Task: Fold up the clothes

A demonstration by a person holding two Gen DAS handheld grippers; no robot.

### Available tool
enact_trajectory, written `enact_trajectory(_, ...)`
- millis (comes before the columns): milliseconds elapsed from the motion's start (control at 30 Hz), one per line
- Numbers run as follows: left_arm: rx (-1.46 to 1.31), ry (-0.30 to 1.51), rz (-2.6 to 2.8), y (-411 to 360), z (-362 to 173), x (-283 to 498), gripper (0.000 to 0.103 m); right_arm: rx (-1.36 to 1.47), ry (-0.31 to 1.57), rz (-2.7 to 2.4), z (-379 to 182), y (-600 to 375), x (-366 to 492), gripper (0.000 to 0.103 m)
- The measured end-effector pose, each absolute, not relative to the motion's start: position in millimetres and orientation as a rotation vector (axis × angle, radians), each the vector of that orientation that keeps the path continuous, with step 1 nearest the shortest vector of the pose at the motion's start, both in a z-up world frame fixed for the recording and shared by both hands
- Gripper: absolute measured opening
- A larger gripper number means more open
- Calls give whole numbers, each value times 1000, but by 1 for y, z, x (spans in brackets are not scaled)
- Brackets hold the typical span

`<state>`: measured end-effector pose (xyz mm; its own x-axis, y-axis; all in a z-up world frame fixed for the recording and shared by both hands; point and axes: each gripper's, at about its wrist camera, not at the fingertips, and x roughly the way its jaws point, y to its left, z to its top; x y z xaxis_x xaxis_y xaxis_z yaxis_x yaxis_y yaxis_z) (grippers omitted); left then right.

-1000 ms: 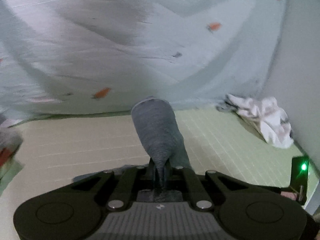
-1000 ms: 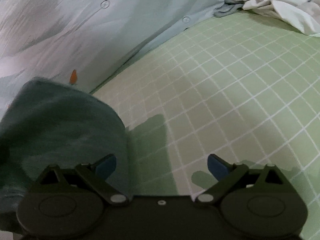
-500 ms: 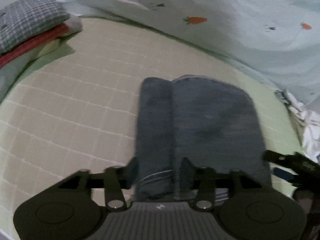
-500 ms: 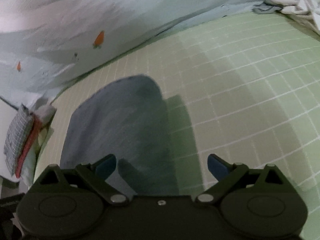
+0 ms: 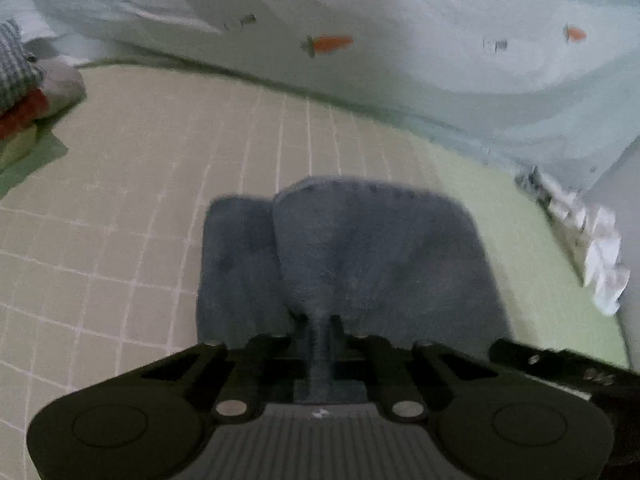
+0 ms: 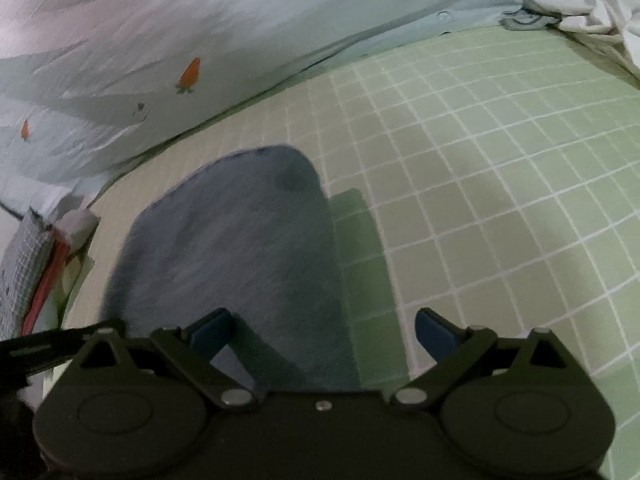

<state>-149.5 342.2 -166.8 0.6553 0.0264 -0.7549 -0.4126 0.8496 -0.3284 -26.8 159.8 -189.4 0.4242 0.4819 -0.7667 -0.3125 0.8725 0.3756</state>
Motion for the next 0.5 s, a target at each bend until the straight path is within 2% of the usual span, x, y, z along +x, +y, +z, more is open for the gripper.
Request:
enact_trajectory(100, -441, 733, 273, 342, -129, -163, 8, 199, 1012, 513, -183, 163, -25, 99)
enact_trajectory(200, -430, 706, 322, 351, -116, -170, 8, 168, 994, 554, -174, 173, -26, 100)
enact_trajectory(300, -484, 787, 377, 369, -144, -168, 11, 141, 1006, 589, -176, 184, -26, 100)
enact_trajectory(433, -518, 928, 400, 381, -184, -163, 32, 140, 1049, 606, -186, 192, -24, 100)
enact_trajectory(467, -531, 932, 394, 384, -186, -164, 44, 145, 1055, 609, -188, 192, -23, 100)
enact_trajectory(500, -545, 935, 385, 388, -187, -165, 63, 154, 1059, 612, -189, 193, -22, 100)
